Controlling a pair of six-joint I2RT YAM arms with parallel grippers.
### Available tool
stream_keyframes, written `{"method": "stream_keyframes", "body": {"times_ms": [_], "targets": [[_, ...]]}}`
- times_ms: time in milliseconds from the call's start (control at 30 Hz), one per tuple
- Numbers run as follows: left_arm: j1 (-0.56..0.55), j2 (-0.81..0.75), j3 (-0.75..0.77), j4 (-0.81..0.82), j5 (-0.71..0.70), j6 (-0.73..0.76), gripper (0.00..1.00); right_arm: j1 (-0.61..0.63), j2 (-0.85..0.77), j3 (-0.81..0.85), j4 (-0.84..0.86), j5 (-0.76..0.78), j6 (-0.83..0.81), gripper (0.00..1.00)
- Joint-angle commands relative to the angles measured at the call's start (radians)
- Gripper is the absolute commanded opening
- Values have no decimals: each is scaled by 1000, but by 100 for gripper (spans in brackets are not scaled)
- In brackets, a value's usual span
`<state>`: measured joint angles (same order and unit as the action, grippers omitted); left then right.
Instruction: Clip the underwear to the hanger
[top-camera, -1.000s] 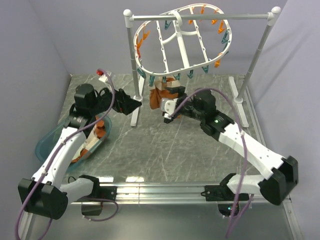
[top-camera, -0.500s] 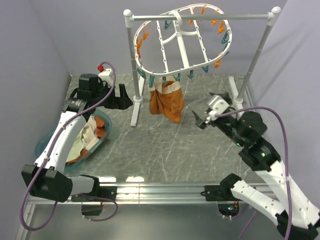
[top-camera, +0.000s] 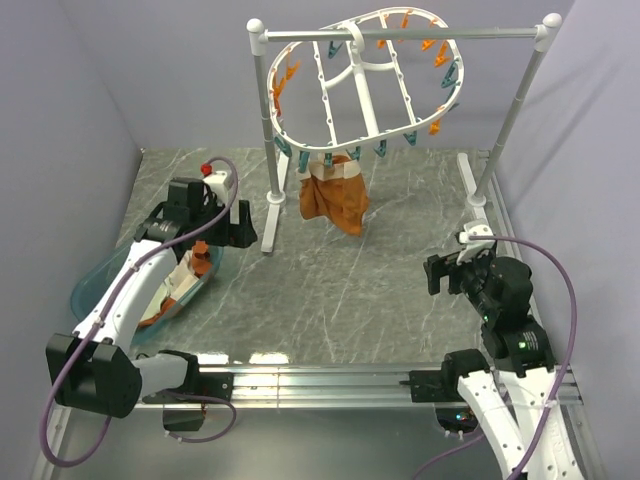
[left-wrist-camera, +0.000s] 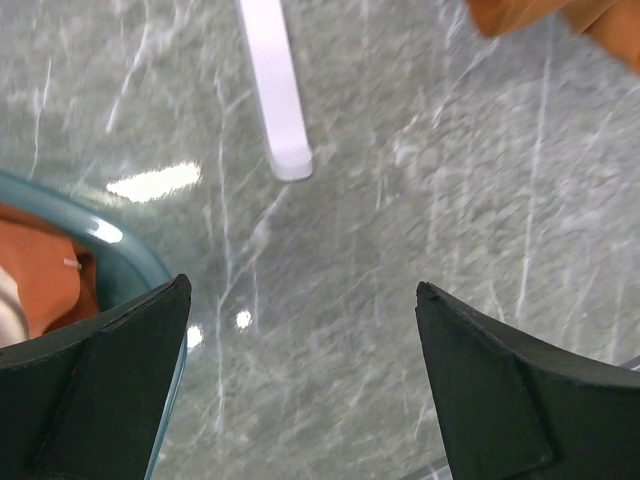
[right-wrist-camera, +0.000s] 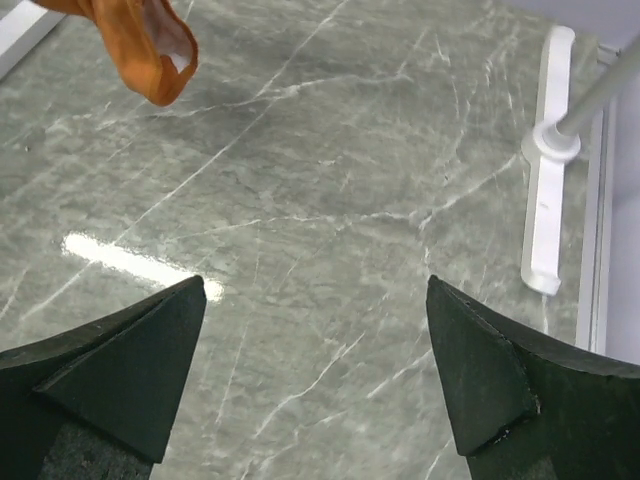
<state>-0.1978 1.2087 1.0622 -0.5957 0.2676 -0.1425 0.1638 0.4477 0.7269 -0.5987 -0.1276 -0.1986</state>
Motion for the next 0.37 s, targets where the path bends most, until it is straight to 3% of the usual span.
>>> {"method": "stream_keyframes", "body": {"times_ms": [0,333], "targets": [[1,-60,-25,51,-48,26,99,-47,-50,-12,16,-63,90,98],[18,-112,-47,47,-38,34,100,-104,-102,-26,36,-90,145,98]]}}
